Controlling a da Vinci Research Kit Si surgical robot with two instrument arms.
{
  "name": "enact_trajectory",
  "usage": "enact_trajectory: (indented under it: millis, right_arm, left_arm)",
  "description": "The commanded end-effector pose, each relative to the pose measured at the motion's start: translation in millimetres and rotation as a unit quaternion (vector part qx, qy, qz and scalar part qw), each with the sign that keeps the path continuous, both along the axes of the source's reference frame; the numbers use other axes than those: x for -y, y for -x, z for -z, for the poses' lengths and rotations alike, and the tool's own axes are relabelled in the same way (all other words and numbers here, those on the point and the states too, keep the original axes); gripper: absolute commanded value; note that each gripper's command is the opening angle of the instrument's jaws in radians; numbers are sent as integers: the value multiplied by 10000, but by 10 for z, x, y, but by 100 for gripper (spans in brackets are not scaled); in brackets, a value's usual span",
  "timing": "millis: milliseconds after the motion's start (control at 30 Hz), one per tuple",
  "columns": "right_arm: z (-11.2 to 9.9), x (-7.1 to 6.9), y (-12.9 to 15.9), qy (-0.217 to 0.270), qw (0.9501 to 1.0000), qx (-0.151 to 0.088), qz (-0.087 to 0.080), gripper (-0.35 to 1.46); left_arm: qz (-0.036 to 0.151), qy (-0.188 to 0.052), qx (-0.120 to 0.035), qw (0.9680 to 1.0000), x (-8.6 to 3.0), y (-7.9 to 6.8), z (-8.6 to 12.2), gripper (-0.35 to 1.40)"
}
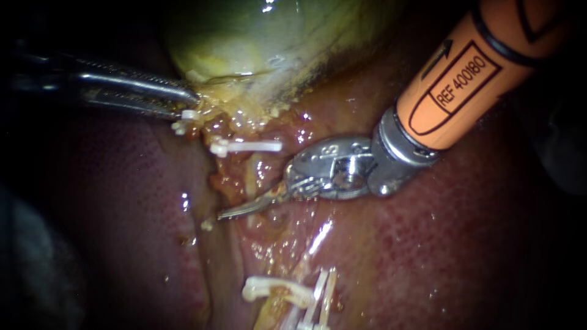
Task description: Go back from the cut right tube
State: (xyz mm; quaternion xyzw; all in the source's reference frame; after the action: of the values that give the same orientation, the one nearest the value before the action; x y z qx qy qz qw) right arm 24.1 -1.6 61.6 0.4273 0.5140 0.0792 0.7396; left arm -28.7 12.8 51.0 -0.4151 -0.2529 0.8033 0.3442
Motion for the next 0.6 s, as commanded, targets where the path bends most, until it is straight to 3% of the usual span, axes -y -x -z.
enact_trajectory:
  millis: [33, 67, 167, 200, 300, 500, 567, 600]
  right_arm:
    - [0, 0, -1, 13, 9999, -19, -150, -8]
    - [0, 0, -1, 12, 9996, -52, -272, 37]
    - [2, 2, -2, -17, 9989, -134, -444, 94]
    - [2, 2, -3, -23, 9989, -144, -454, 104]
    - [2, 2, -4, -23, 9988, -142, -458, 118]
    - [4, 3, -3, -20, 9988, -139, -466, 126]
    - [6, 5, 2, 4, 9986, -114, -520, 126]
    - [8, 8, 6, 56, 9978, -63, -658, 126]
  left_arm:
    - [-16, 24, 3, 10000, 0, 0, 0, -35]
    - [-16, 24, 3, 10000, 0, 0, 0, -35]
    - [-17, 24, 3, 10000, 0, 0, 0, -35]
    - [-17, 24, 3, 10000, 0, 0, 0, -35]
    - [-18, 24, 4, 10000, 0, 0, 0, -35]
    - [-10, 32, -4, 10000, 0, -1, -1, -35]
    - [-11, 32, -3, 10000, 0, -1, -1, -35]
    - [-11, 32, -3, 10000, 0, -1, -1, -35]
